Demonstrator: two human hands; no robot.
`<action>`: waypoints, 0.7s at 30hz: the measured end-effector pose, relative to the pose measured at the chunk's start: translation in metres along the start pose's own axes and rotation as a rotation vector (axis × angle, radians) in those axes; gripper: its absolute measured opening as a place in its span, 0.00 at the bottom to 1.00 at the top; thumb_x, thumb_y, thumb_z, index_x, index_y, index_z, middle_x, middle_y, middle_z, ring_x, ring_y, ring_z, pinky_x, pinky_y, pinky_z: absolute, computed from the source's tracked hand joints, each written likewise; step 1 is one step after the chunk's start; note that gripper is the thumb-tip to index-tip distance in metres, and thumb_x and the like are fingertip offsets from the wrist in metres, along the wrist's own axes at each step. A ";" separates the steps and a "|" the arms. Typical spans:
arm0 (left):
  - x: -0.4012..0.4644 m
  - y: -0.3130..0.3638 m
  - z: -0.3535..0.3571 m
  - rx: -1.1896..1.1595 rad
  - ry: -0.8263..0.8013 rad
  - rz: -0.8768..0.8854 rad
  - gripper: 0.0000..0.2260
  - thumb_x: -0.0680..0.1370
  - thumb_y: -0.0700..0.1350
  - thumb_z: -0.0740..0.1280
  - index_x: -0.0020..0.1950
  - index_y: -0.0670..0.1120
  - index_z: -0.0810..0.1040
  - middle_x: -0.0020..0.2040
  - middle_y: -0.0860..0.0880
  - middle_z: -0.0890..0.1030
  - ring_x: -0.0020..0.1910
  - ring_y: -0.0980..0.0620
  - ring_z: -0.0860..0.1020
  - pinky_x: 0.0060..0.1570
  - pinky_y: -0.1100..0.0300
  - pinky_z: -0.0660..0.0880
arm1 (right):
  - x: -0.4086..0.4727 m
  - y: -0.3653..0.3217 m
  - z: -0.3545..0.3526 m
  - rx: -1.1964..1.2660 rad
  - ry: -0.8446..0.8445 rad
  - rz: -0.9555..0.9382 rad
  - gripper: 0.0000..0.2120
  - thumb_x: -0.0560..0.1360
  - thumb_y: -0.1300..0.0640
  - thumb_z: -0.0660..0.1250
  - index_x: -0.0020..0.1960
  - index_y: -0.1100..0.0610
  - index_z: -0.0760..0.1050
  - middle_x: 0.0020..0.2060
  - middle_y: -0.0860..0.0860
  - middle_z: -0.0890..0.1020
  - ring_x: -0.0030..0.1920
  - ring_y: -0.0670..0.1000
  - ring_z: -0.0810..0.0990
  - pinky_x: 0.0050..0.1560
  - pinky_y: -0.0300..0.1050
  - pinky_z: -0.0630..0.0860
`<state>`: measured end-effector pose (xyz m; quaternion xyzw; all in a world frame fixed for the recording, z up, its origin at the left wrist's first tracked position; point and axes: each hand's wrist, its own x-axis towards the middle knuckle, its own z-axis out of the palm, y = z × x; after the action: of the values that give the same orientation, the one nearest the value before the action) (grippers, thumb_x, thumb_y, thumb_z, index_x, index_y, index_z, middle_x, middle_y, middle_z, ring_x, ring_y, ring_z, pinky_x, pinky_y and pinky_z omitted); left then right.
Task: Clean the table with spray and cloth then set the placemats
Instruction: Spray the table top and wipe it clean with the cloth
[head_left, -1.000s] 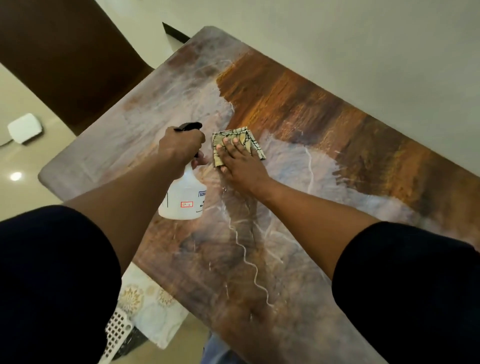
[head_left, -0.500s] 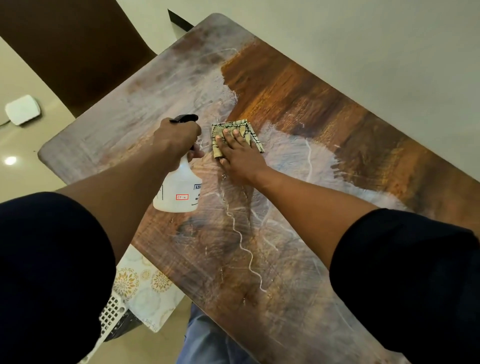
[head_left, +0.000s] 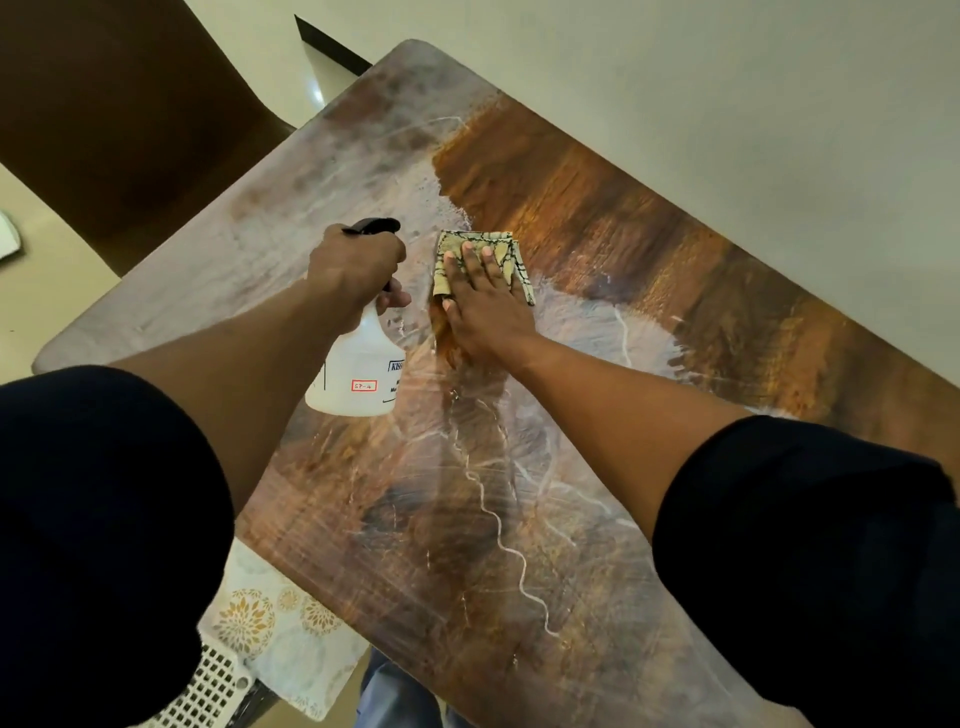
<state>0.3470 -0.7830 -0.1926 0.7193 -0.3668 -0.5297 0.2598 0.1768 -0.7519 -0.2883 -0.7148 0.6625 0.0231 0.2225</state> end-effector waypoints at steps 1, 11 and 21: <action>0.005 0.003 -0.001 0.008 -0.005 -0.001 0.18 0.77 0.40 0.69 0.67 0.41 0.78 0.36 0.43 0.80 0.31 0.44 0.86 0.23 0.62 0.70 | 0.007 0.001 -0.003 -0.001 0.002 0.012 0.30 0.87 0.46 0.49 0.86 0.49 0.41 0.85 0.49 0.41 0.84 0.55 0.38 0.81 0.62 0.42; 0.067 0.032 -0.017 0.036 -0.047 -0.012 0.18 0.78 0.40 0.69 0.68 0.38 0.78 0.38 0.42 0.82 0.29 0.46 0.86 0.23 0.62 0.71 | 0.078 0.001 -0.033 0.005 0.032 0.095 0.30 0.87 0.43 0.46 0.86 0.49 0.41 0.85 0.49 0.41 0.84 0.55 0.38 0.81 0.61 0.42; 0.118 0.035 -0.036 -0.040 -0.085 -0.007 0.15 0.77 0.40 0.70 0.64 0.39 0.80 0.36 0.41 0.81 0.30 0.45 0.85 0.24 0.62 0.71 | 0.178 0.031 -0.071 -0.029 0.098 0.087 0.30 0.86 0.40 0.48 0.85 0.45 0.44 0.85 0.47 0.42 0.84 0.53 0.38 0.81 0.64 0.43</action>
<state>0.3922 -0.8995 -0.2223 0.6920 -0.3644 -0.5680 0.2564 0.1498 -0.9439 -0.2911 -0.6887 0.7028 0.0073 0.1781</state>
